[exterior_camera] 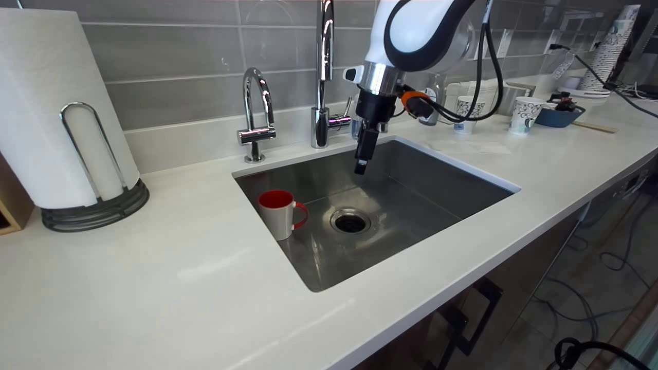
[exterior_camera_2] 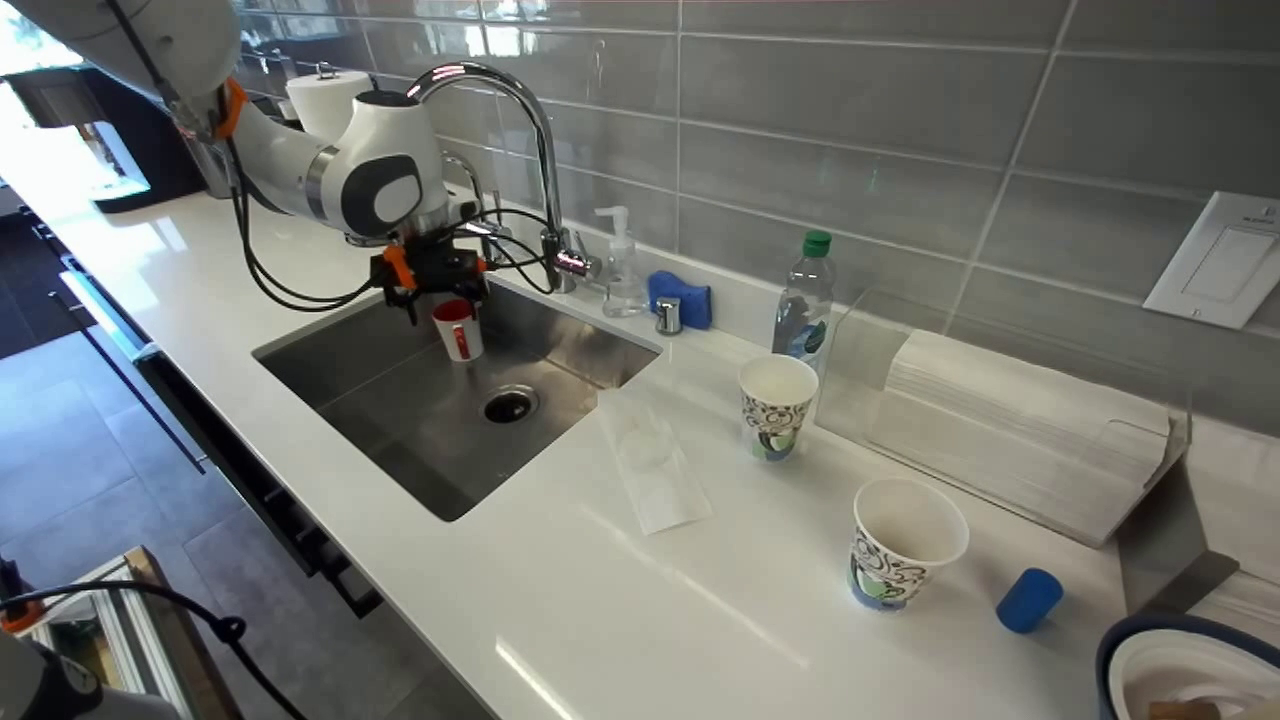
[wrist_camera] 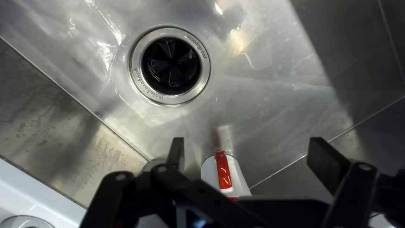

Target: Pour the water out of the cup and take it out of the sink

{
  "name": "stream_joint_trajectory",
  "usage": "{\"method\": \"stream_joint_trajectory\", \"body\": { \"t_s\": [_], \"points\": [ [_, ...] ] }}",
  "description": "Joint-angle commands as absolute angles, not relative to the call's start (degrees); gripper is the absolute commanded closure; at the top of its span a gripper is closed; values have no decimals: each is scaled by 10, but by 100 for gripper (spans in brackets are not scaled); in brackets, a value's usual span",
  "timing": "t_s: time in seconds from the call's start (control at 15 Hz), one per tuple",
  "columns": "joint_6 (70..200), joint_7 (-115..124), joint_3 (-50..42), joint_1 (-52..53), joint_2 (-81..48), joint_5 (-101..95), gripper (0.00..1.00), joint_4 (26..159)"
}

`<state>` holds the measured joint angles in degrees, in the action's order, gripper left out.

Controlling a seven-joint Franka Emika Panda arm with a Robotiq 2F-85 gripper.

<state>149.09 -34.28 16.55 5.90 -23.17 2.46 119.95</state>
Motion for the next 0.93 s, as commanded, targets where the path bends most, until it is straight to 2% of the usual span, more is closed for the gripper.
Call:
{"method": "stream_joint_trajectory", "body": {
  "t_s": [0.0,0.47,0.87],
  "points": [
    [1547,-363,188,41,-281,44,0,1196],
    [1740,-378,271,-33,-396,27,0,1198],
    [1825,-375,340,-107,-497,-68,0,1166]
  ]
}}
